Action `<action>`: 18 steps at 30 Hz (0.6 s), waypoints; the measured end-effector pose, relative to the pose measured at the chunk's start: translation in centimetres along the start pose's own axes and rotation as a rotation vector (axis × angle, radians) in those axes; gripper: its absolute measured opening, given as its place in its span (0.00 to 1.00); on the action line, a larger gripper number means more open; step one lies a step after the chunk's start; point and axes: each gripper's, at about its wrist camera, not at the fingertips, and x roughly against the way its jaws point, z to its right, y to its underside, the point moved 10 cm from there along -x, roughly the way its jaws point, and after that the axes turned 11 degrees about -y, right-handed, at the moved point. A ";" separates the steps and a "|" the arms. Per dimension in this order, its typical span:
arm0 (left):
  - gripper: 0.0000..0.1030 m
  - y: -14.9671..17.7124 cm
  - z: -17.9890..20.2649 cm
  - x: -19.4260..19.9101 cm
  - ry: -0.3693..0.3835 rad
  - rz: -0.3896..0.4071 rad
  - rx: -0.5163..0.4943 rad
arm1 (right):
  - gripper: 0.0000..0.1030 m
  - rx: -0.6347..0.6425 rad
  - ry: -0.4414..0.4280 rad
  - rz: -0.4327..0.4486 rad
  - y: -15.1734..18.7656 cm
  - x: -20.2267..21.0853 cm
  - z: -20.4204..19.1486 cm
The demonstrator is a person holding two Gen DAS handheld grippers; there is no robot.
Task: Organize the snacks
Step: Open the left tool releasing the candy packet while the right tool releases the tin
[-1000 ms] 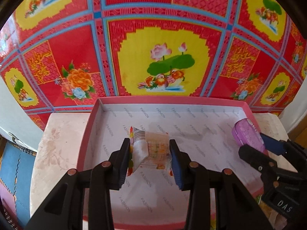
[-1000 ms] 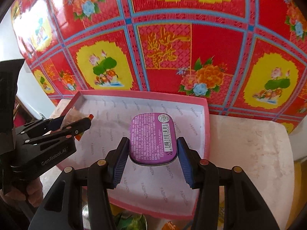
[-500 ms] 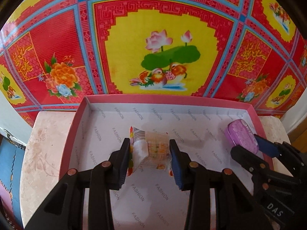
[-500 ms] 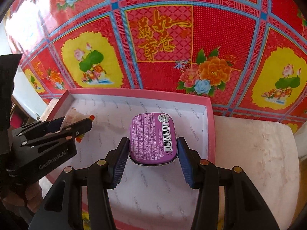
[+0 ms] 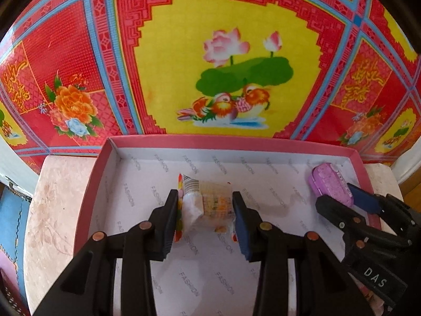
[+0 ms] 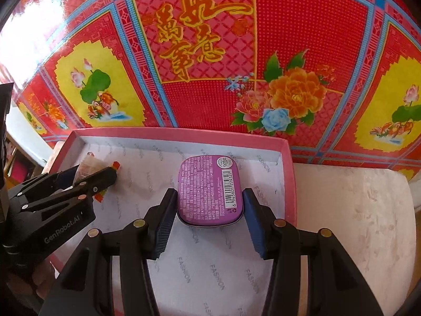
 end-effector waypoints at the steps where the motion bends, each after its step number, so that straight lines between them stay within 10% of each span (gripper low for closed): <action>1: 0.40 0.0 0.1 -0.1 0.000 -0.001 -0.002 | 0.50 0.000 0.000 -0.001 -0.2 -0.1 0.0; 18: 0.49 1.8 1.2 2.5 0.009 -0.029 -0.014 | 0.56 -0.016 -0.030 0.004 -0.3 1.3 -0.6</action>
